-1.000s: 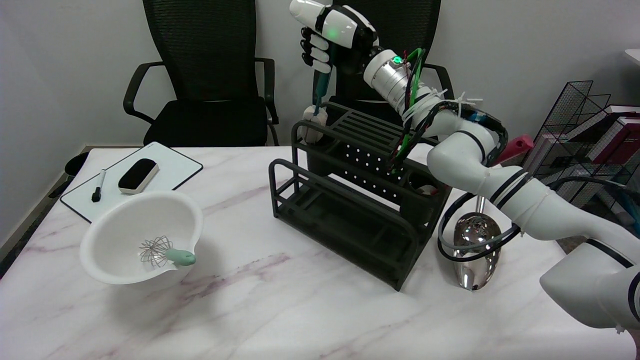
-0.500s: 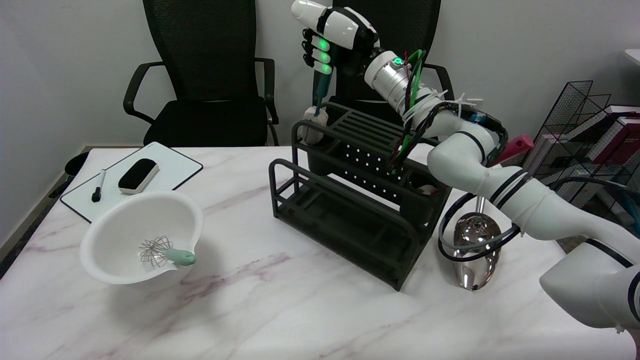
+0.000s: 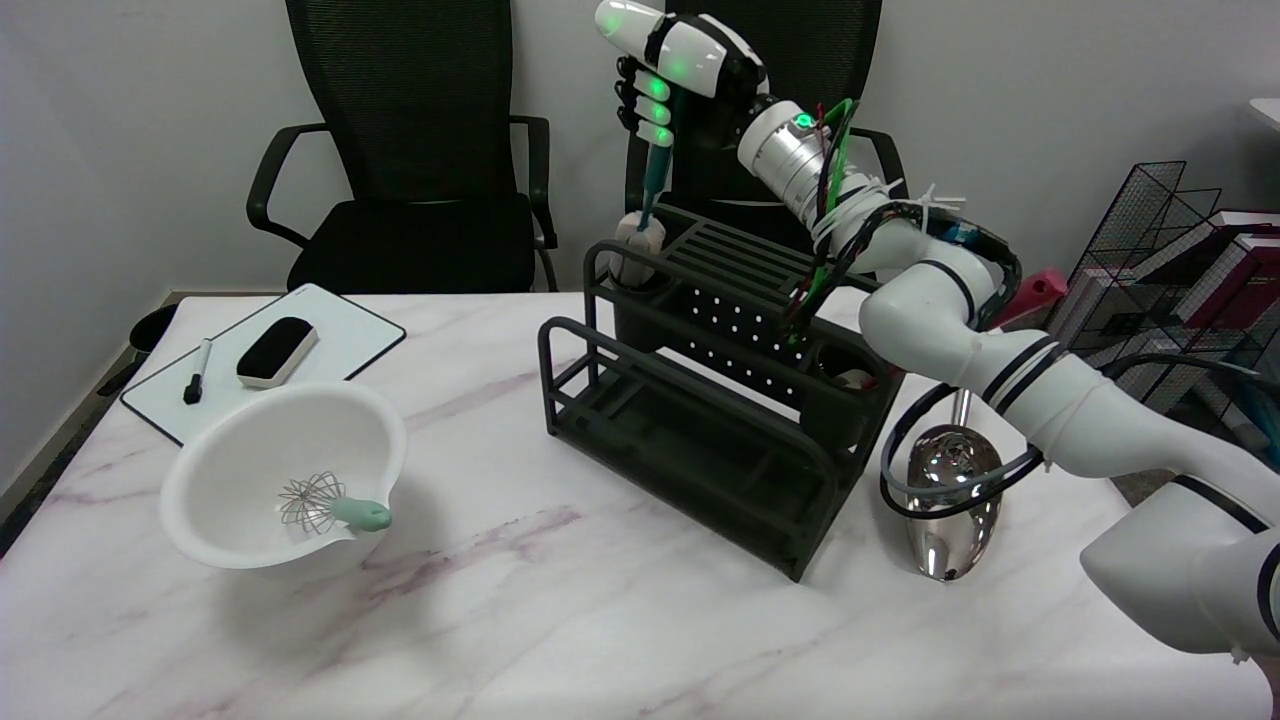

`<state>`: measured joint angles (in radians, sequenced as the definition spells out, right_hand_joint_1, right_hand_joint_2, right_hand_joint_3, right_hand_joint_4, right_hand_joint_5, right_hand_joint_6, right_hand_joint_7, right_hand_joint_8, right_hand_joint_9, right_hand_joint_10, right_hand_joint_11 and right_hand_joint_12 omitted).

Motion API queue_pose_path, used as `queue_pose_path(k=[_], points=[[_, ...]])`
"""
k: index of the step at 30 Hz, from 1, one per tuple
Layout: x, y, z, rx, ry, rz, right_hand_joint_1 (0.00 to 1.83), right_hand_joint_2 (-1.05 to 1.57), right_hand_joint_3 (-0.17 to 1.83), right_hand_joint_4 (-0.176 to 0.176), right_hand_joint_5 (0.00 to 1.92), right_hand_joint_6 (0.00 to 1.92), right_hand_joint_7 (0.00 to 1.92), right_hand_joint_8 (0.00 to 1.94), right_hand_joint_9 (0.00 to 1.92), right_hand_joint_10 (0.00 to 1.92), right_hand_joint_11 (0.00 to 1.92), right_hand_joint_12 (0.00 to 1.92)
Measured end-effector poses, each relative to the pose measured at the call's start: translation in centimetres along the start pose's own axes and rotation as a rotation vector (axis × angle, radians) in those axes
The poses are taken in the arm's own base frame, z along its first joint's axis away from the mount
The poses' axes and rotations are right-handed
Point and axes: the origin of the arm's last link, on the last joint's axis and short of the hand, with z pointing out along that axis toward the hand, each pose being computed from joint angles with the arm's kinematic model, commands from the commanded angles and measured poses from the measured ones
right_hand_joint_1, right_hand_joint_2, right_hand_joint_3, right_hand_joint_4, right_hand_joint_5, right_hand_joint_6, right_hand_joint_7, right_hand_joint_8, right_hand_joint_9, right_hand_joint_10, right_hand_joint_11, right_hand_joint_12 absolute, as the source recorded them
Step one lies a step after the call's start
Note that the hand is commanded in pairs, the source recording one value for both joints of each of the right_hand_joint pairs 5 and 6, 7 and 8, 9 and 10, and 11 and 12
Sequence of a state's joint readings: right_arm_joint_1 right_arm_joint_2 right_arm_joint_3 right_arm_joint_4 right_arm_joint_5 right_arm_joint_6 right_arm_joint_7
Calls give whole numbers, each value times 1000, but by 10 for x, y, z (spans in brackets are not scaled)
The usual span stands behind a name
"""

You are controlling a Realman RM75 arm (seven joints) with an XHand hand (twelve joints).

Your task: Place the blue sponge bottle brush into the kitchen storage rack.

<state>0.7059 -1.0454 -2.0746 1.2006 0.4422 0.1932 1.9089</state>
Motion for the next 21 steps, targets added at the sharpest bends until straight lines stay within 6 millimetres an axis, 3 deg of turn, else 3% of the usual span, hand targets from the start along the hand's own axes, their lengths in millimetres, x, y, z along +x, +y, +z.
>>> queue_pose_path(k=[21], points=[[4,15,-2,-47,9,-2,1017,1571,305,0,1920,1920,1920,1920,1920,1920,1879,1879]])
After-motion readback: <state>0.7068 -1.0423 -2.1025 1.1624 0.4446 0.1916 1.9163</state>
